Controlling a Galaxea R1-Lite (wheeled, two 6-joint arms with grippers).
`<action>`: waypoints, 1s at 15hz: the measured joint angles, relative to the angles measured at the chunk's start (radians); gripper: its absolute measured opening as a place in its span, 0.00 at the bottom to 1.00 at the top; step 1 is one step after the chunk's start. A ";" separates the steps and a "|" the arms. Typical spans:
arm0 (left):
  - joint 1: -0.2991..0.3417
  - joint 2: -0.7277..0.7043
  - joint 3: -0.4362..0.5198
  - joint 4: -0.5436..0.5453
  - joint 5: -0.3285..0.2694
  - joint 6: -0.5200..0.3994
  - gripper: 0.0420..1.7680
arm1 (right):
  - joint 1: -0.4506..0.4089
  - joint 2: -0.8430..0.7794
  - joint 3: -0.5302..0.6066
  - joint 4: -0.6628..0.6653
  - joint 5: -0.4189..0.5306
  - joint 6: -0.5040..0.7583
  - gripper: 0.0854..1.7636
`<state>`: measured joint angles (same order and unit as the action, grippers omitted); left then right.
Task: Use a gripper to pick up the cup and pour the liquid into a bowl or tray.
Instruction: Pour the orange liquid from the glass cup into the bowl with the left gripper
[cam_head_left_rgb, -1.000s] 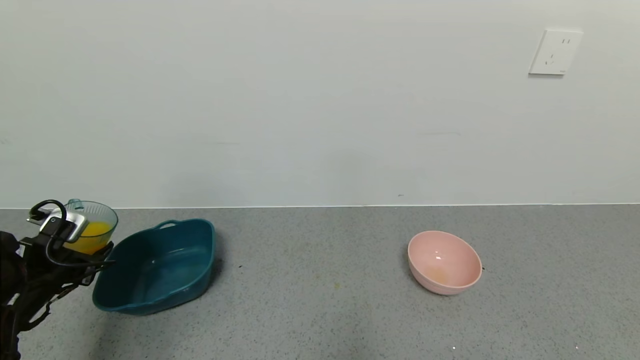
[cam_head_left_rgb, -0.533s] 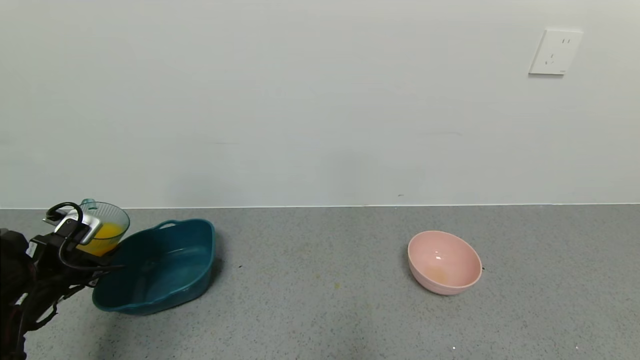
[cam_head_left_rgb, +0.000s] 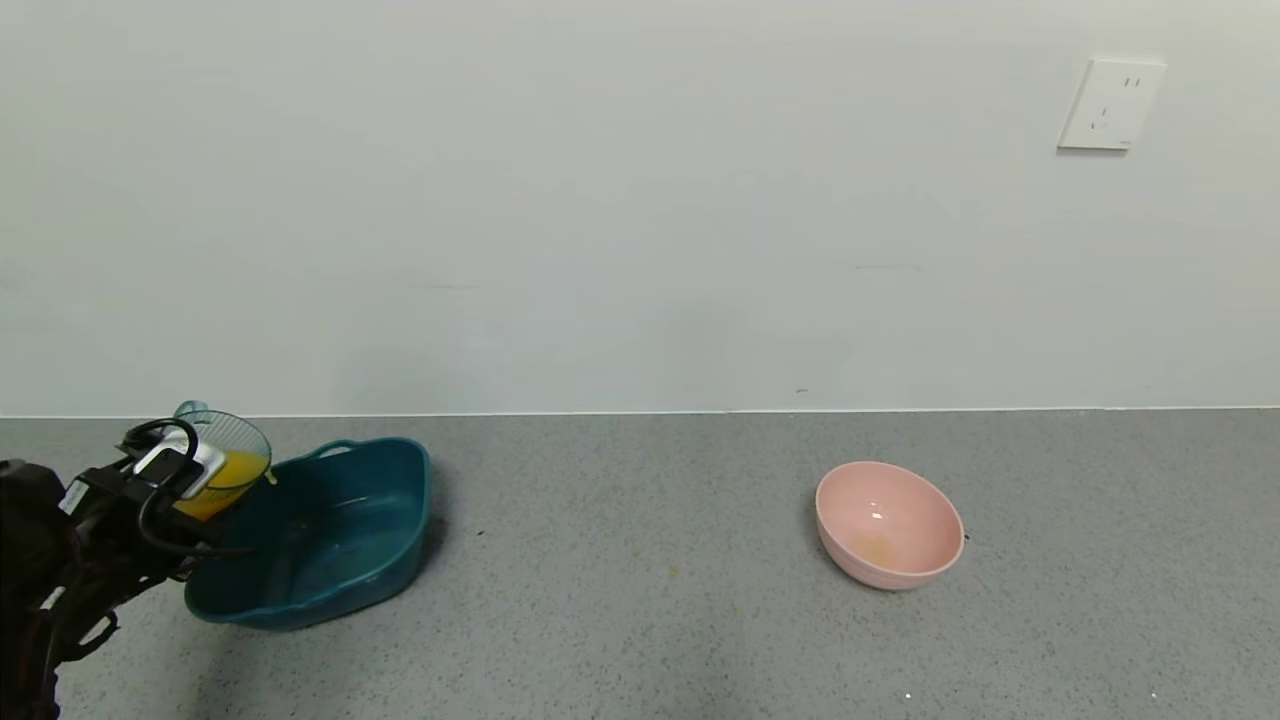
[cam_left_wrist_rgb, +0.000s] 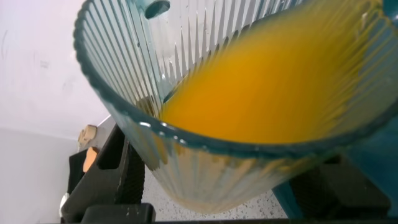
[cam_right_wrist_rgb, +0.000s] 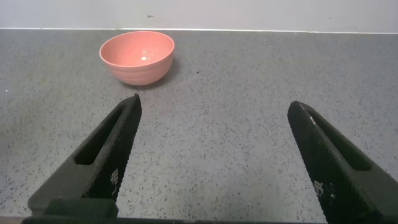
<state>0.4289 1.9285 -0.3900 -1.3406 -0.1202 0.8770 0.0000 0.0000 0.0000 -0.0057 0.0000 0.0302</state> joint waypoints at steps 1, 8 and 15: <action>0.000 0.003 -0.003 0.000 0.000 0.018 0.72 | 0.000 0.000 0.000 0.000 0.000 0.000 0.97; -0.001 0.018 -0.039 -0.003 0.000 0.140 0.72 | 0.000 0.000 0.000 0.000 0.000 0.000 0.97; -0.011 0.015 -0.064 0.008 0.000 0.248 0.72 | 0.000 0.000 0.000 0.000 0.000 0.000 0.97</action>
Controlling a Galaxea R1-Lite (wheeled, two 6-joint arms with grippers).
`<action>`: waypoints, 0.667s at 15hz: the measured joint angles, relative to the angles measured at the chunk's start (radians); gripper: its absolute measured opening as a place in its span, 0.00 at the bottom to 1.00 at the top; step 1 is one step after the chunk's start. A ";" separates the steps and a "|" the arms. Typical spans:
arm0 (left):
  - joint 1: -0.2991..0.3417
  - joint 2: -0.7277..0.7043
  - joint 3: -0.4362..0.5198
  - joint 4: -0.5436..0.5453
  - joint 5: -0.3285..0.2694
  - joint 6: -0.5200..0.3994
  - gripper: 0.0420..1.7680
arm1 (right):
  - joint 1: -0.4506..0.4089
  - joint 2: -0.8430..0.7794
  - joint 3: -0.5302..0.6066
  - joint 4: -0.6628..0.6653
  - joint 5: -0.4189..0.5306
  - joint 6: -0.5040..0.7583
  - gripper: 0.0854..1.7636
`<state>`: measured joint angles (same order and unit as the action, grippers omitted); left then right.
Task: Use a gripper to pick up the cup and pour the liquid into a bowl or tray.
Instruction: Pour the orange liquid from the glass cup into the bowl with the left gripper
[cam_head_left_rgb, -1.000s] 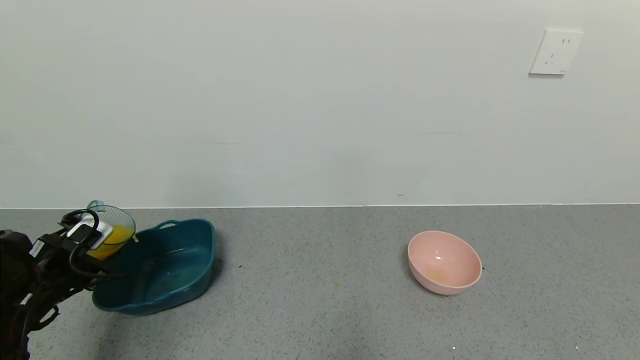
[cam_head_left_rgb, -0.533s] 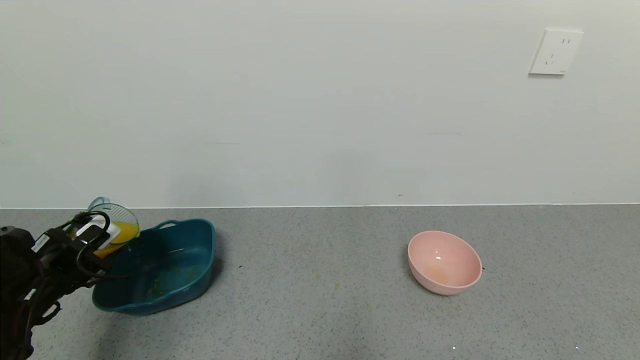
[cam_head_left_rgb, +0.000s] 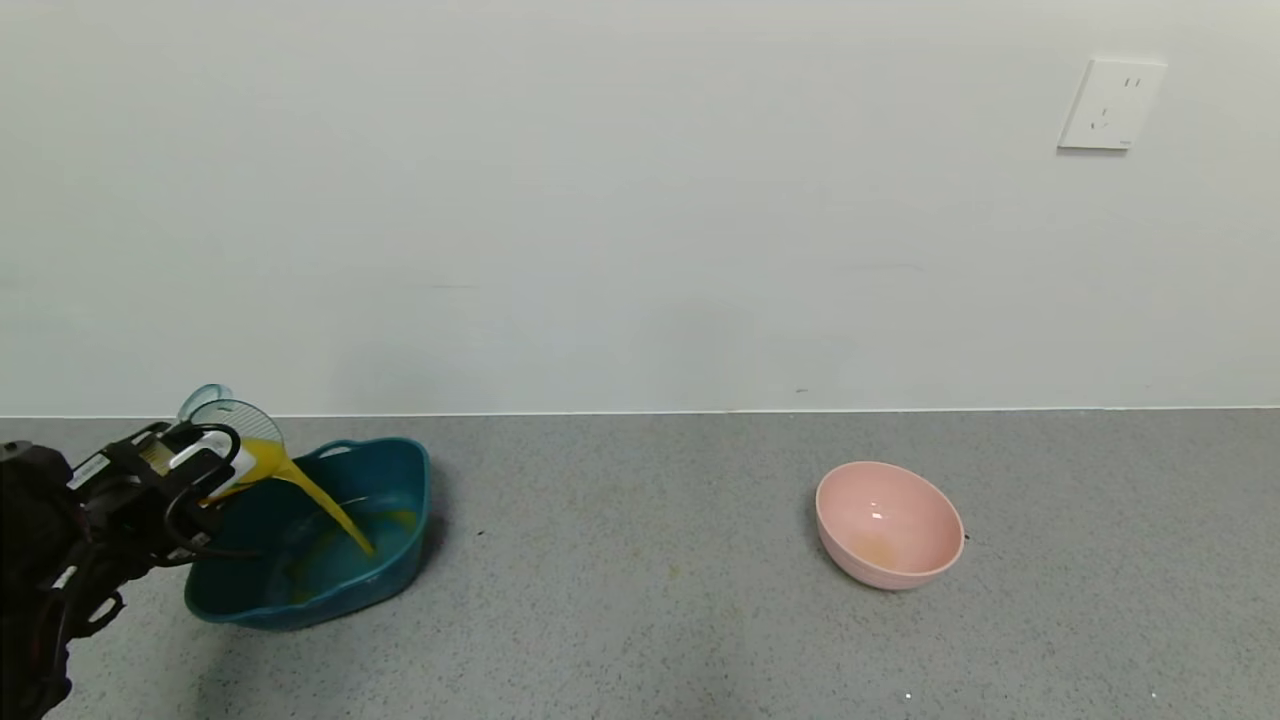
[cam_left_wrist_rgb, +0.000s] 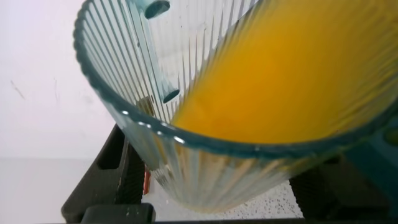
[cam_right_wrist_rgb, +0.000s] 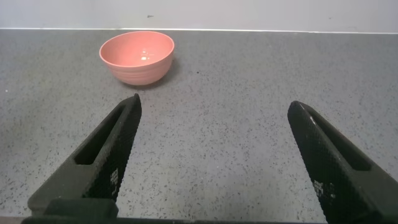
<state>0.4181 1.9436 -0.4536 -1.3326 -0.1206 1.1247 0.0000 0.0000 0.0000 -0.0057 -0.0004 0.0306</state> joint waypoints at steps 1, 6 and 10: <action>-0.002 0.001 -0.001 0.000 0.000 0.017 0.72 | 0.000 0.000 0.000 0.000 0.000 0.000 0.97; -0.004 0.002 -0.011 0.004 0.001 0.093 0.72 | 0.000 0.000 0.000 0.000 0.000 0.000 0.97; -0.006 0.003 -0.019 0.009 0.002 0.142 0.72 | 0.000 0.000 0.000 0.000 0.000 0.000 0.97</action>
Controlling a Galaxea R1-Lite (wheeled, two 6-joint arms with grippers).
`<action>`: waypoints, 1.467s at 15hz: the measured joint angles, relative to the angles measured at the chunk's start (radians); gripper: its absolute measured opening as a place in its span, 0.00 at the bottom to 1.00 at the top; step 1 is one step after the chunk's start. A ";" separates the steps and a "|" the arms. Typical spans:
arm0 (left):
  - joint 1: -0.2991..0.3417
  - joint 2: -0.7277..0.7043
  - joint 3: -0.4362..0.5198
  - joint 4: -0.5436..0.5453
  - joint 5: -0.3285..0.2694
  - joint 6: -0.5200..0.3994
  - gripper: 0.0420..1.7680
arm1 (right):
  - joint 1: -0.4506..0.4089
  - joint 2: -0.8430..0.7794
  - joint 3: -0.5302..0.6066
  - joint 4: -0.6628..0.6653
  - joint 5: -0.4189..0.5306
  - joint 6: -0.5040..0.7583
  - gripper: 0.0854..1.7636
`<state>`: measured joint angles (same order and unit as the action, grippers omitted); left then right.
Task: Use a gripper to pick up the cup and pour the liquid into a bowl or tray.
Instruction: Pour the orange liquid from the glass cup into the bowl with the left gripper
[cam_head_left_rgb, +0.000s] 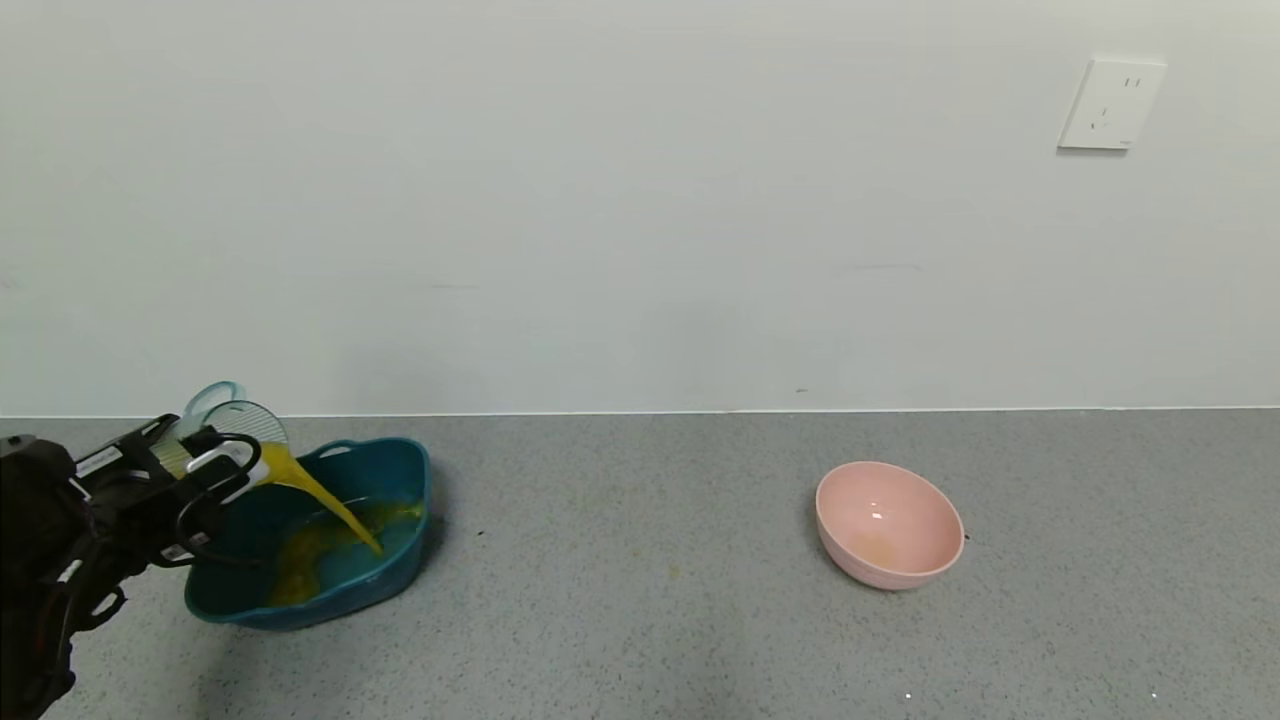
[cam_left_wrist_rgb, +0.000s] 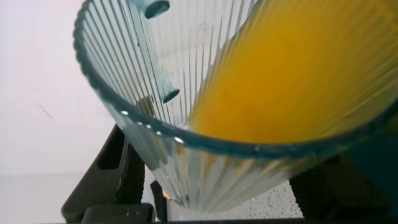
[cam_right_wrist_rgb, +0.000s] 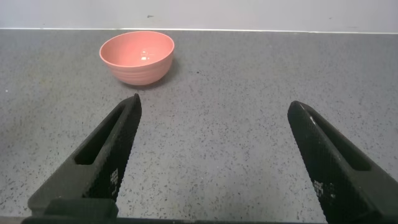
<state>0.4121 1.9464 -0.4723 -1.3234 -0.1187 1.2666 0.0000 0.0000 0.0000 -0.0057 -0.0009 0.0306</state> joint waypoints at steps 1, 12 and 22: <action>0.000 0.000 0.000 0.000 0.000 0.016 0.72 | 0.000 0.000 0.000 0.000 0.000 0.000 0.97; -0.042 -0.004 -0.025 -0.003 0.014 0.146 0.72 | 0.000 0.000 0.000 0.000 0.001 0.000 0.97; -0.065 -0.023 -0.005 -0.013 0.054 0.277 0.72 | 0.000 0.000 0.000 0.000 0.000 0.000 0.97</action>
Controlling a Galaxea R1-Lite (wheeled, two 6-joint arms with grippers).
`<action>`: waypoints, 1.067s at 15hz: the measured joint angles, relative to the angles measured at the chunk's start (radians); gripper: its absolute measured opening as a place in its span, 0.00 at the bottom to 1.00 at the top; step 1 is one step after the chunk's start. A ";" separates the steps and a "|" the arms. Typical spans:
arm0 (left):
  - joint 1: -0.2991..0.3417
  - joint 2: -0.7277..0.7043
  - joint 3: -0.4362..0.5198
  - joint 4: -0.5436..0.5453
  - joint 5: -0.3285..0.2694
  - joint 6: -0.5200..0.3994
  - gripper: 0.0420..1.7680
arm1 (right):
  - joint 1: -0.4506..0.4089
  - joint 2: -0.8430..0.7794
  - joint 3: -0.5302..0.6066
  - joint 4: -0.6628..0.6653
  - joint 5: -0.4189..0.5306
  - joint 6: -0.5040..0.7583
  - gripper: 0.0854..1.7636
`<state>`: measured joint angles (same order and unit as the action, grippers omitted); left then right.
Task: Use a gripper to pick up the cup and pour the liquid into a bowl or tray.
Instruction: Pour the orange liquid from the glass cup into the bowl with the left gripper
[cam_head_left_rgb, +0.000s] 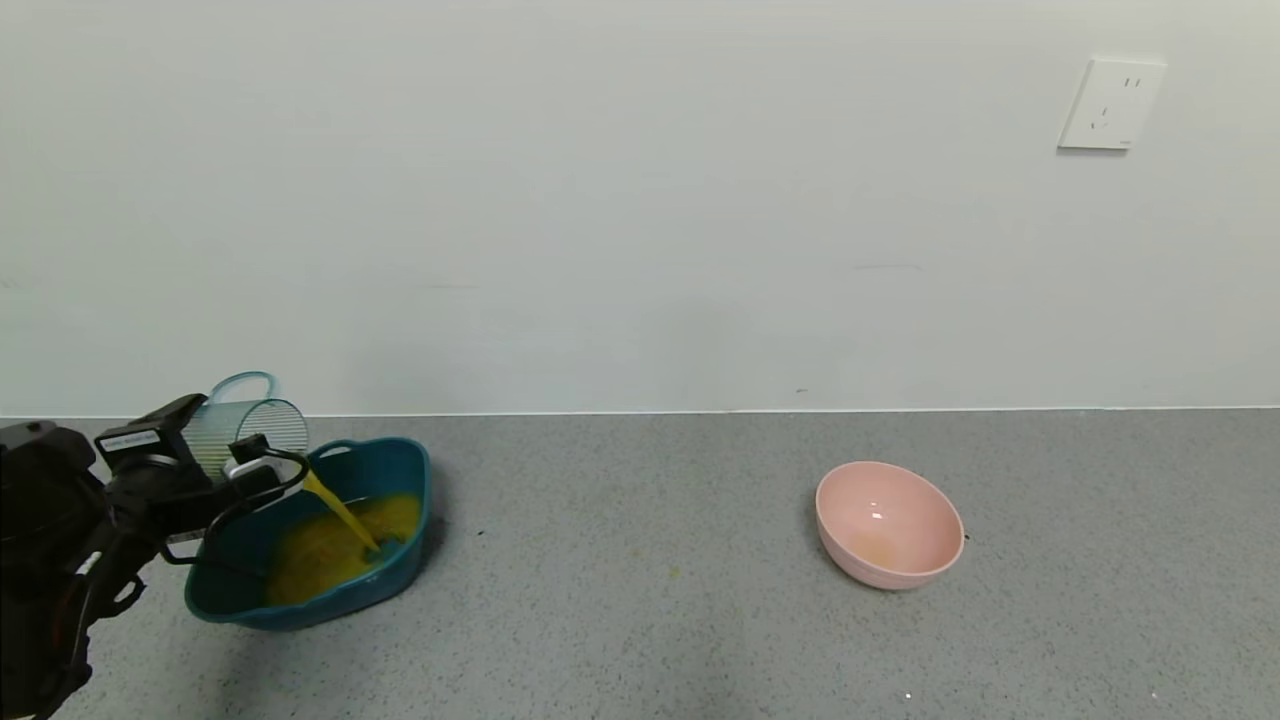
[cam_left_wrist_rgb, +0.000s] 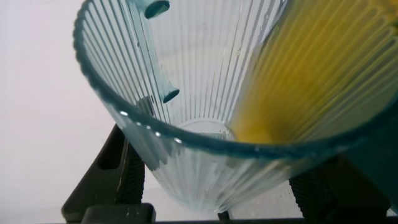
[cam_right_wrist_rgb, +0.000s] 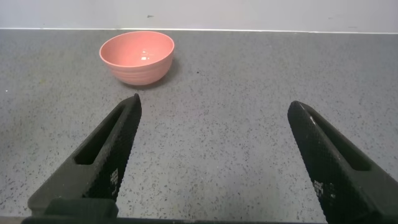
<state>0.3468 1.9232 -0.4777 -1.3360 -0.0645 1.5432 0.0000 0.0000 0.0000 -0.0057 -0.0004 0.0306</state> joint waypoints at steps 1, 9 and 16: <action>-0.004 -0.005 0.001 0.002 0.019 0.004 0.72 | 0.000 0.000 0.000 0.000 0.000 0.000 0.97; -0.053 -0.051 0.036 0.005 0.171 0.091 0.72 | 0.000 0.000 0.000 0.000 0.000 0.000 0.97; -0.083 -0.091 0.072 -0.004 0.274 0.151 0.72 | 0.000 0.000 0.000 0.000 0.000 0.000 0.97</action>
<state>0.2640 1.8323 -0.4055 -1.3398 0.2100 1.6947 0.0000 0.0000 0.0000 -0.0057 -0.0004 0.0306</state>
